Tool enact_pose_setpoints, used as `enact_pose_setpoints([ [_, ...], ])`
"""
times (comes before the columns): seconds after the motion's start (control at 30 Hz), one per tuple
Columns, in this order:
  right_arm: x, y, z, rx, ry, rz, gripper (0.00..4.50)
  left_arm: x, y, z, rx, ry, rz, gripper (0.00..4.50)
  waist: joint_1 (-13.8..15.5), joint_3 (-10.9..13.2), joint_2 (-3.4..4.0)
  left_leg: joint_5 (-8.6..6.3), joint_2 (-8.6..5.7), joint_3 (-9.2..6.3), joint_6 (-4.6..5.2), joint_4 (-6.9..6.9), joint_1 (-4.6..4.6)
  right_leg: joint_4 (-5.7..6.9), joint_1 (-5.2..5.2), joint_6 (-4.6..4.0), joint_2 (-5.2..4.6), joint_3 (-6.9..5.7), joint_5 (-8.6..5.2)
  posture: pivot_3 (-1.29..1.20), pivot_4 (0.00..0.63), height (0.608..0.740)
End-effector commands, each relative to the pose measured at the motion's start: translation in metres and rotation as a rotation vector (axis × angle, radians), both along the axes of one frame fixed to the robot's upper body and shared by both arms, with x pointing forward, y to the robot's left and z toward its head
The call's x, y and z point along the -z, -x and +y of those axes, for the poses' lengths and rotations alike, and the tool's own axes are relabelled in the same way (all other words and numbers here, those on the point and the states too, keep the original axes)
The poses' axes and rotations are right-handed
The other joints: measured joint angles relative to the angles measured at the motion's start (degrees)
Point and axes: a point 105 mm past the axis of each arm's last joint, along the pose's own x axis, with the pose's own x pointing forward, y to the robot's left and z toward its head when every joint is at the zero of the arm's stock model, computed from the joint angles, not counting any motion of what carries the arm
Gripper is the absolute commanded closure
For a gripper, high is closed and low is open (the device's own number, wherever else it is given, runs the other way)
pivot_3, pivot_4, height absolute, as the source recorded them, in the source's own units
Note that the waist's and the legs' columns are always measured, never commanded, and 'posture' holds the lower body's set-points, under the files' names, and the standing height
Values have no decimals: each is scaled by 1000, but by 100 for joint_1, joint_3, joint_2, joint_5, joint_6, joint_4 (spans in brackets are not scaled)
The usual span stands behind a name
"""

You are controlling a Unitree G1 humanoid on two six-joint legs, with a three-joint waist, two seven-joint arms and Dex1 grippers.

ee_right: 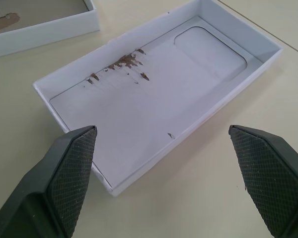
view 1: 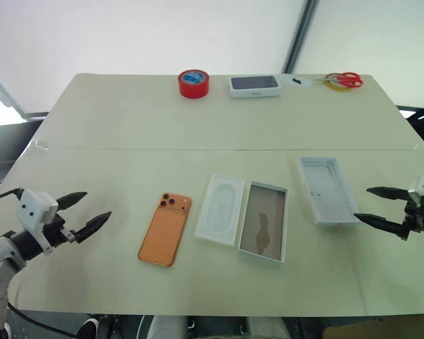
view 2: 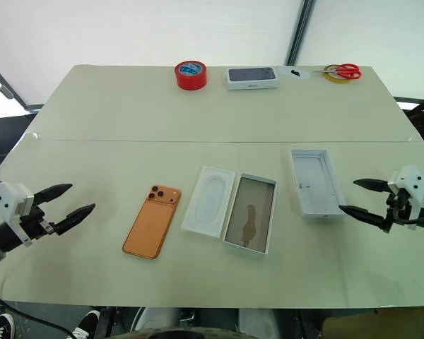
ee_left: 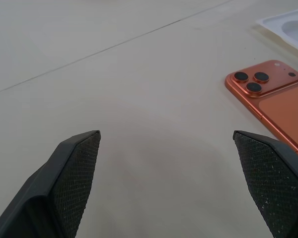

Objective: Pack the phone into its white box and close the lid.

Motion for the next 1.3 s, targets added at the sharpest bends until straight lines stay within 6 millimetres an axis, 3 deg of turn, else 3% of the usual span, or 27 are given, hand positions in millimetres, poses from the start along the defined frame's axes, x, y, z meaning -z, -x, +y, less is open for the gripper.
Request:
enact_pose_setpoints([
  [0.03,-12,-4,5,-18,0,-45,59,-14,-1,-1,19,-26,-67,0,-2,0,0,0,0,0,0,0,0,0,0,0,0,0,0,0,150,730],
  [0.47,-13,-6,11,-35,1,-50,59,-14,-10,-12,42,-42,-85,0,-4,0,1,1,0,1,-1,0,0,0,0,1,0,0,0,0,150,730],
  [0.67,-34,-17,44,-143,3,-127,59,-16,-25,-32,-4,-40,-19,0,13,0,0,1,0,0,0,1,0,1,2,2,0,0,1,0,150,730],
  [0.8,-45,-23,80,-251,0,-168,59,-19,-30,-70,111,108,106,0,32,0,0,4,0,-1,-5,1,0,4,2,3,1,-1,2,0,150,730],
  [0.93,-44,-19,118,-376,8,-178,59,-8,-19,-110,243,176,314,0,30,1,-1,17,-1,-1,-25,3,-1,4,5,4,2,-1,2,0,150,730],
  [1.1,-45,-9,157,-495,7,-191,59,-10,-20,-137,280,261,431,0,56,3,-5,19,-1,-2,-26,6,-1,8,5,4,4,-1,2,0,150,730],
  [1.3,-42,-5,178,-550,17,-196,59,-5,-35,-160,260,339,531,0,56,5,-13,19,-4,-4,-26,15,0,9,13,5,9,-3,2,0,150,730],
])
